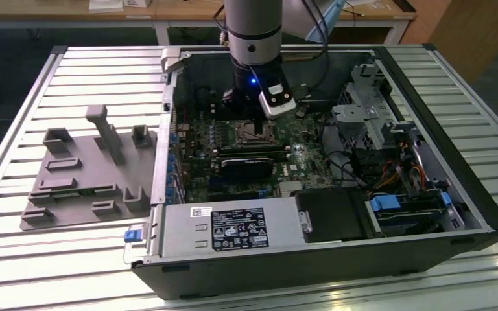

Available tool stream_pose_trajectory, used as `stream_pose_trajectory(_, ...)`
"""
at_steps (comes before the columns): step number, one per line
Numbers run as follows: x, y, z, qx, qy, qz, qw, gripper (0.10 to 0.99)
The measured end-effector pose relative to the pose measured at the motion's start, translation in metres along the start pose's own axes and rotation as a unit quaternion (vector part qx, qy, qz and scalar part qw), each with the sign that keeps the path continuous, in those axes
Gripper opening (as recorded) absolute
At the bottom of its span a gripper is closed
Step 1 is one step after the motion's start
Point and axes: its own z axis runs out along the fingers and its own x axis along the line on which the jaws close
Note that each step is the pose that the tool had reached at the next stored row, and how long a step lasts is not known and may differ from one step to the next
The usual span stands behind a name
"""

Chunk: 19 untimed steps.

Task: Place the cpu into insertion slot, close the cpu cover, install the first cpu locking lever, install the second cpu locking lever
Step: 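Install the second cpu locking lever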

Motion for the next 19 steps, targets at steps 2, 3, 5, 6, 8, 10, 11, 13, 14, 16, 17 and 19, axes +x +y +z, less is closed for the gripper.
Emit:
stream_pose_trajectory(2,-0.0008,-0.0032,-0.0001,0.0,0.0,0.0,1.0,0.102)
stream_pose_trajectory(3,-0.0011,-0.0046,-0.0002,0.0,0.0,0.0,1.0,0.102)
stream_pose_trajectory(5,-0.0018,-0.0073,-0.0003,0.0001,0.0,0.0,1.0,0.102)
stream_pose_trajectory(6,-0.0021,-0.0083,-0.0003,0.0,0.0,0.0,1.0,0.102)
stream_pose_trajectory(8,-0.0024,-0.0097,-0.0004,0.0,0.0,0.0,1.0,0.102)
stream_pose_trajectory(10,-0.0023,-0.0105,0.0005,-0.0001,-0.0001,0.0,1.0,0.102)
stream_pose_trajectory(11,-0.002,-0.0109,0.0011,0.0,0.0,0.0,1.0,0.102)
stream_pose_trajectory(13,-0.0007,-0.0118,0.0026,0.0,0.0,0.0,1.0,0.102)
stream_pose_trajectory(14,0.0006,-0.0122,0.0033,0.0,0.0,-0.001,1.0,0.102)
stream_pose_trajectory(16,0.0043,-0.0133,0.0043,-0.0003,0.0001,-0.002,1.0,0.102)
stream_pose_trajectory(17,0.0063,-0.0139,0.0047,-0.0004,0.0002,-0.003,1.0,0.102)
stream_pose_trajectory(19,0.0096,-0.015,0.0055,-0.0006,0.0003,-0.005,1.0,0.102)
